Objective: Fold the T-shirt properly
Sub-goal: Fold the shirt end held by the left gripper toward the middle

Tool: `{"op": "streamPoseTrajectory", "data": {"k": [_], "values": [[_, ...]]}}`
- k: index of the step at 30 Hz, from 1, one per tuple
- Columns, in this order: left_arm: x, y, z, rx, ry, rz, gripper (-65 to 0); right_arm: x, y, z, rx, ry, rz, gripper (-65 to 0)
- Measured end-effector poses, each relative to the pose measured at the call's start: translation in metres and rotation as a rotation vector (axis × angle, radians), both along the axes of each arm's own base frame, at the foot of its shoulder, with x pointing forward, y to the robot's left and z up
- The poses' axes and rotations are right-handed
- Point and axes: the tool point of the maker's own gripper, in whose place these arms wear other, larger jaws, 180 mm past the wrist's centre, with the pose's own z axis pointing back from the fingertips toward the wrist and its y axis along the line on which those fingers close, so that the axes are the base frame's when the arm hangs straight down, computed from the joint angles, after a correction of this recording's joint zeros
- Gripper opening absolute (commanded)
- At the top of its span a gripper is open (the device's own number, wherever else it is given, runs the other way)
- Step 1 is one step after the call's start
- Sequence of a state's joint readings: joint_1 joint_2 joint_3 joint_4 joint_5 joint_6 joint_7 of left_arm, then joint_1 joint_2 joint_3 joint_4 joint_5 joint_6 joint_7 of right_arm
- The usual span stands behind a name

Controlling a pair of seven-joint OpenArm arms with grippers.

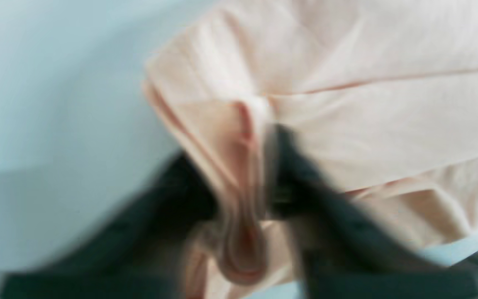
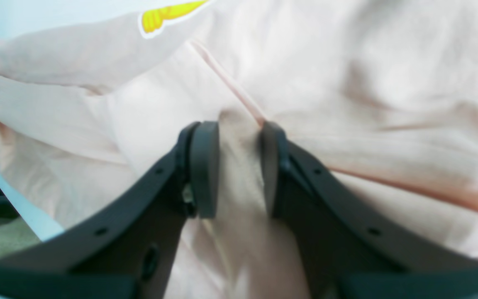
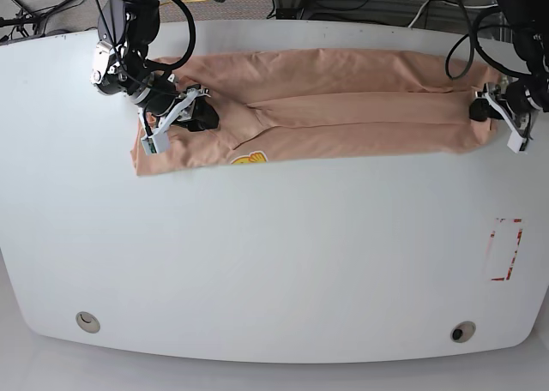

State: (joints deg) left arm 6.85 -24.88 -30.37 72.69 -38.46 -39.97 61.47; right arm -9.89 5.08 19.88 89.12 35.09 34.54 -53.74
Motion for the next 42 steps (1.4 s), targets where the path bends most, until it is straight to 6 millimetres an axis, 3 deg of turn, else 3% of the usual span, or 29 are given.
{"op": "streamPoseTrajectory", "data": {"k": [8, 12, 14, 17, 22, 32, 36, 42], "values": [[-0.001, -0.009, 0.004, 0.032, 0.006, -0.041, -63.9, 0.000, 0.000, 0.000, -0.001, 0.000, 0.000, -47.7], [-0.009, -0.012, 0.016, 0.131, 0.054, -0.122, -63.7, 0.000, 0.000, 0.000, 0.000, 0.000, -0.001, -47.7], [-0.004, -0.018, 0.029, 0.170, 0.032, -0.158, -63.7, 0.000, 0.000, 0.000, 0.001, 0.000, -0.001, -47.7], [0.009, -0.043, 0.047, 0.218, -0.014, -0.259, -63.6, 0.000, 0.000, 0.000, 0.001, 0.000, -0.001, -47.7], [0.014, -0.113, 0.053, 0.188, -0.066, -0.446, -63.6, 0.001, 0.001, 0.000, -0.001, 0.000, 0.000, -47.7], [0.031, -0.211, 0.065, 0.076, -0.162, -0.605, -63.6, 0.001, 0.000, 0.000, 0.000, 0.000, -0.001, -47.7], [0.046, -0.232, 0.073, 0.017, -0.211, -0.595, -63.6, 0.001, 0.000, 0.000, 0.001, -0.005, -0.003, -47.7], [0.043, -0.244, 0.057, -0.038, -0.156, -0.581, -63.6, 0.002, 0.000, 0.000, 0.003, -0.006, -0.006, -47.7]]}}
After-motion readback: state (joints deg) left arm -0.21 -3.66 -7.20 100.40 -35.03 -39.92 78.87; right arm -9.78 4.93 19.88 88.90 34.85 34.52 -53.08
